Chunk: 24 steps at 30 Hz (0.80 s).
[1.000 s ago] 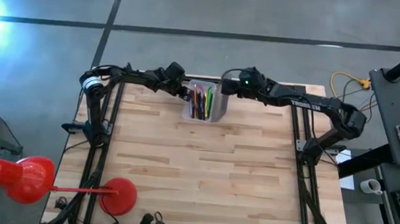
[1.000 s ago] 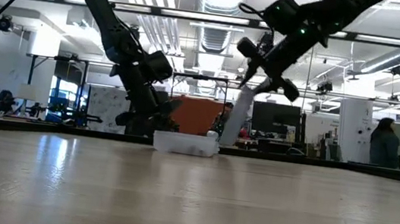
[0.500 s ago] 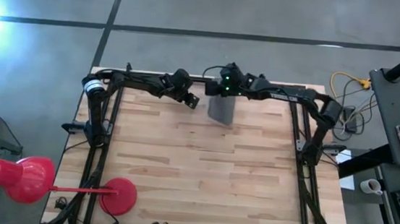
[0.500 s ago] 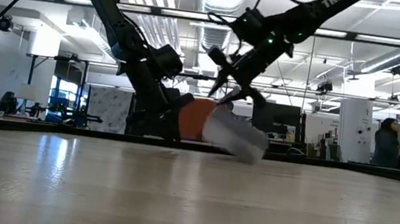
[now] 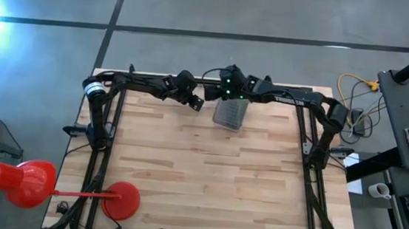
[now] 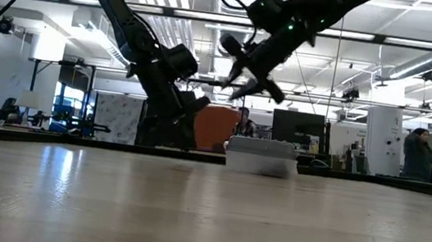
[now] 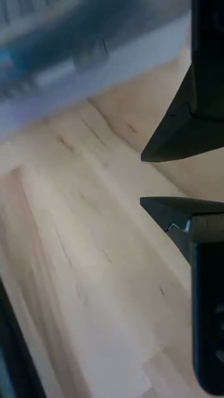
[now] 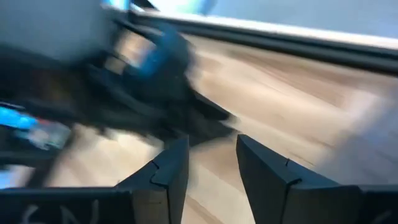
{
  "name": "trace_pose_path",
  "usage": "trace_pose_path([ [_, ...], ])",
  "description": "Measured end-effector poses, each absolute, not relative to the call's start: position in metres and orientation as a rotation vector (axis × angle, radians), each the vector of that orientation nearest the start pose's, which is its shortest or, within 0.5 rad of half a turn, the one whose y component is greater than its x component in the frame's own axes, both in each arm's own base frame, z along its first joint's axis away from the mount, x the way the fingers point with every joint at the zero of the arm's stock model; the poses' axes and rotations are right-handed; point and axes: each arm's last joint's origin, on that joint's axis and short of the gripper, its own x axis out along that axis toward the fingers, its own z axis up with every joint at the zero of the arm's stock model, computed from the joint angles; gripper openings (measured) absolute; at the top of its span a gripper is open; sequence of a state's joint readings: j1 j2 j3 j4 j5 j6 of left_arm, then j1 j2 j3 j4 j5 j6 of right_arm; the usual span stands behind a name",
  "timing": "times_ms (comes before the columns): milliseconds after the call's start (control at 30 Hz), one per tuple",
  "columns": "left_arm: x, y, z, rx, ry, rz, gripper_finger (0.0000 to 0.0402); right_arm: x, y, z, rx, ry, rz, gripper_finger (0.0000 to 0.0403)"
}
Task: Pick & place school supplies into a supply box
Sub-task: Close the transparent supply box
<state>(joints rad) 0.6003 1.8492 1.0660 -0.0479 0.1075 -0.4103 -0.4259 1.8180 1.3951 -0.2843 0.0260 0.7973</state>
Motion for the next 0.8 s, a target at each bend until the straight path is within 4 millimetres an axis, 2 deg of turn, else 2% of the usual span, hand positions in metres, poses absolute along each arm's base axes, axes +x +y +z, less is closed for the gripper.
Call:
trace_pose_path([
  [133,0.313,0.207,0.163,-0.683,0.642,0.548,0.0084,0.345,-0.164,0.242,0.797,0.708,-0.804,0.0113],
  [233,0.322,0.209,0.166,-0.732,0.573,0.458,0.0084,0.334,-0.164,0.228,0.753,0.84,-0.807,0.0096],
  [500,0.36,0.235,0.163,-0.802,0.539,0.405,0.0084,0.321,-0.164,0.192,0.801,0.927,-0.851,0.005],
  [600,0.372,0.243,0.16,-0.811,0.598,0.409,0.0084,0.315,-0.162,0.183,0.809,0.947,-0.868,0.0038],
  [800,0.378,0.247,0.166,-0.762,0.676,0.378,0.0084,0.311,-0.16,0.175,0.826,0.958,-0.878,0.0026],
])
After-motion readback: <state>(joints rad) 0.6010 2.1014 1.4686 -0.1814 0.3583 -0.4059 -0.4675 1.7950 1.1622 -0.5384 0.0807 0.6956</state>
